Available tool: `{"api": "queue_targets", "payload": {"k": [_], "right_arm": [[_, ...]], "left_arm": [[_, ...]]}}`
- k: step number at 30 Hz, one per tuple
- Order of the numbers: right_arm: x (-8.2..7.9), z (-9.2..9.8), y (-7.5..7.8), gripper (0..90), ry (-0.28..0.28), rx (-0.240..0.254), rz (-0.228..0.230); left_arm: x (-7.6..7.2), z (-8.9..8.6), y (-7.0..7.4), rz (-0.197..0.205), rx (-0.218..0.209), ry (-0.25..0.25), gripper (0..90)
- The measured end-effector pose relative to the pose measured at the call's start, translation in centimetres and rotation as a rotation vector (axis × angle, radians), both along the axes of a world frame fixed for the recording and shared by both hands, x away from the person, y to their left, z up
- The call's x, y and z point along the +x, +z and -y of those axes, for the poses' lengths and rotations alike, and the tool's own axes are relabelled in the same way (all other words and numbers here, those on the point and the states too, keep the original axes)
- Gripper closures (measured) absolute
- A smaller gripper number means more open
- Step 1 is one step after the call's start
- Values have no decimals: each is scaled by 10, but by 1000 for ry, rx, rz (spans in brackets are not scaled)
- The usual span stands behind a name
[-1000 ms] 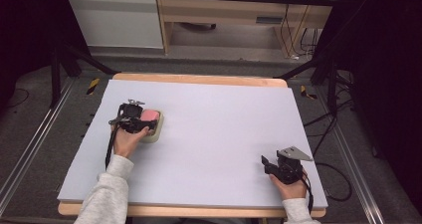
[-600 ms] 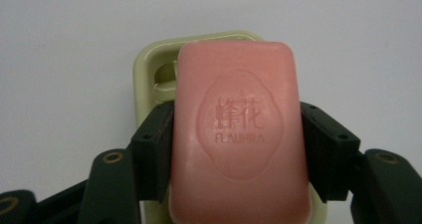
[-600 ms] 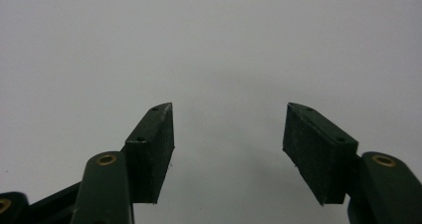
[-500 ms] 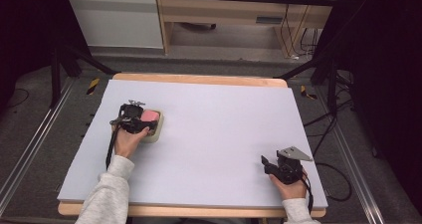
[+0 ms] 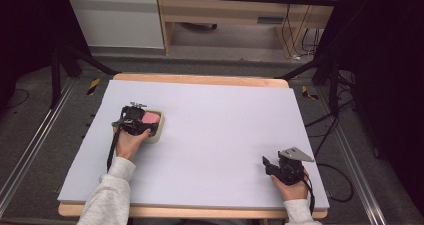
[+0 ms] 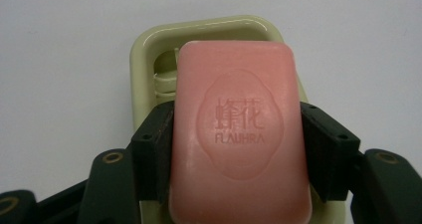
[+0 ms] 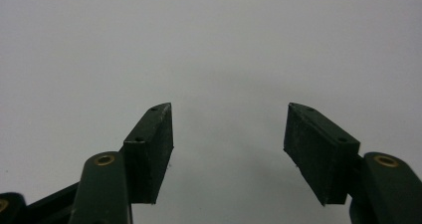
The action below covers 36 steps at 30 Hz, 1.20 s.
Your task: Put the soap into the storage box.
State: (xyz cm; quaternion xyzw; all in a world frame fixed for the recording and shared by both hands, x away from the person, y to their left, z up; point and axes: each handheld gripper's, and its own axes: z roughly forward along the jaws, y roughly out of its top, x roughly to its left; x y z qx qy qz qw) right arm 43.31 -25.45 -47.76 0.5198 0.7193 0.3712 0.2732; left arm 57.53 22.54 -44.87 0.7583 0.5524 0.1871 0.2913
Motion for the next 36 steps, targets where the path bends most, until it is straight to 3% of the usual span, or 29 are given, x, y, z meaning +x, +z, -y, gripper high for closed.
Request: {"api": "queue_targets", "payload": {"k": [19, 23, 30, 36], "right_arm": [[0, 0, 0, 351, 2, -3, 1], [0, -1, 0, 350, 2, -3, 1], [0, -1, 0, 349, 3, -6, 5], [0, -1, 0, 331, -2, 2, 1]], "left_arm": [[-2, 1, -1, 16, 14, 0, 370], [-7, -2, 10, 72, -19, 4, 345], [-14, -4, 23, 102, -30, -11, 341], [-25, -4, 28, 117, -52, -54, 338]]}}
